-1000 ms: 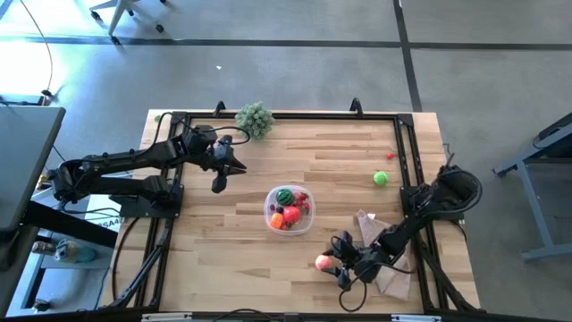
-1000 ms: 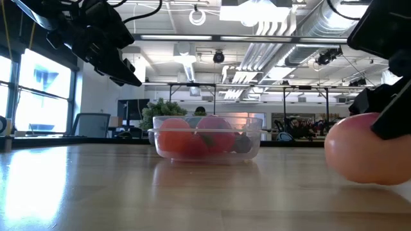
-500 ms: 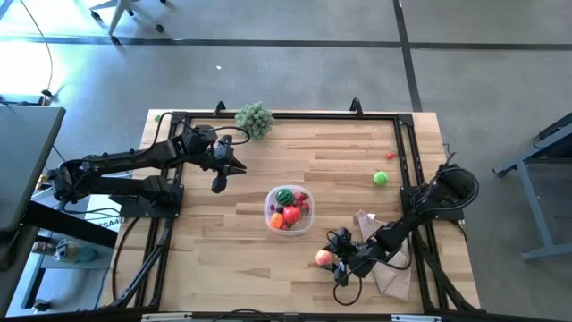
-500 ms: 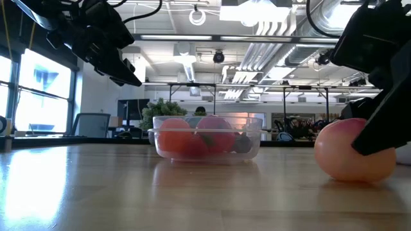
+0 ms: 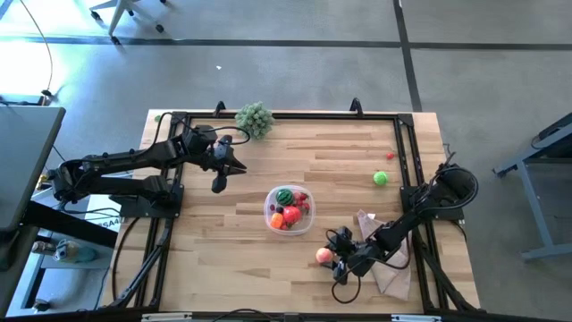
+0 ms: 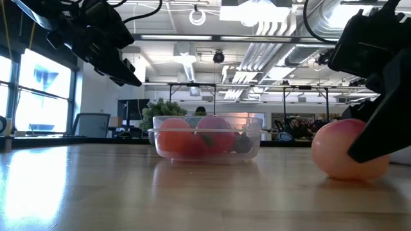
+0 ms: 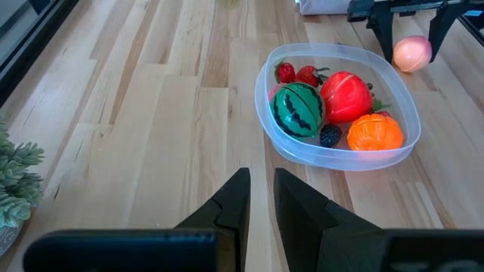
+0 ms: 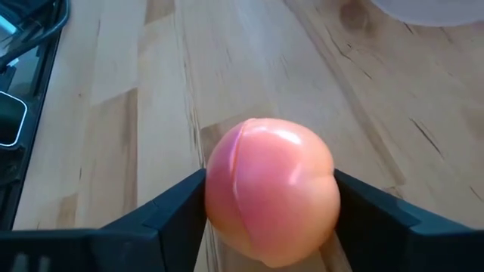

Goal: Pick and placing Produce into tupperware
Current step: Put the peach into the transparent container

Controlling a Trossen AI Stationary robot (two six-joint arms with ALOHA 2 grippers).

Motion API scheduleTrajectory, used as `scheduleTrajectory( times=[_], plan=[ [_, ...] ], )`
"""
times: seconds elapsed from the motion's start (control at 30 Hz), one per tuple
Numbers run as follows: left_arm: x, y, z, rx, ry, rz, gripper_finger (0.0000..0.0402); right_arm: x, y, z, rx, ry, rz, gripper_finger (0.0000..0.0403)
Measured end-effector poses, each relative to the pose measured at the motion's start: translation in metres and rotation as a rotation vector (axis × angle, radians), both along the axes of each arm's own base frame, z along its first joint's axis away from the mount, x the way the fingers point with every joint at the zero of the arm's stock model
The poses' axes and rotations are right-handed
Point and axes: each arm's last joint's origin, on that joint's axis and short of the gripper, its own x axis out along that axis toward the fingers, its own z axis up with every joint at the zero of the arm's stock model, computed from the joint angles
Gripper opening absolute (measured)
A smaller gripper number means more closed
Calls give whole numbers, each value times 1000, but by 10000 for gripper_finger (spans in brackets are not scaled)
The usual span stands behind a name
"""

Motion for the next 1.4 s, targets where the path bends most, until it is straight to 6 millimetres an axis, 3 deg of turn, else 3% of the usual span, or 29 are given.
scheduleTrajectory(
  times=[0.83, 1.2, 1.4],
  plan=[
    [0, 0, 0, 0, 0, 0, 51, 1, 1, 2, -17, -33, 0, 227],
    [0, 0, 0, 0, 0, 0, 51, 10, 7, 17, 3, -192, 63, 227],
    [0, 0, 0, 0, 0, 0, 51, 22, 0, 32, -43, -314, 98, 227]
  ],
)
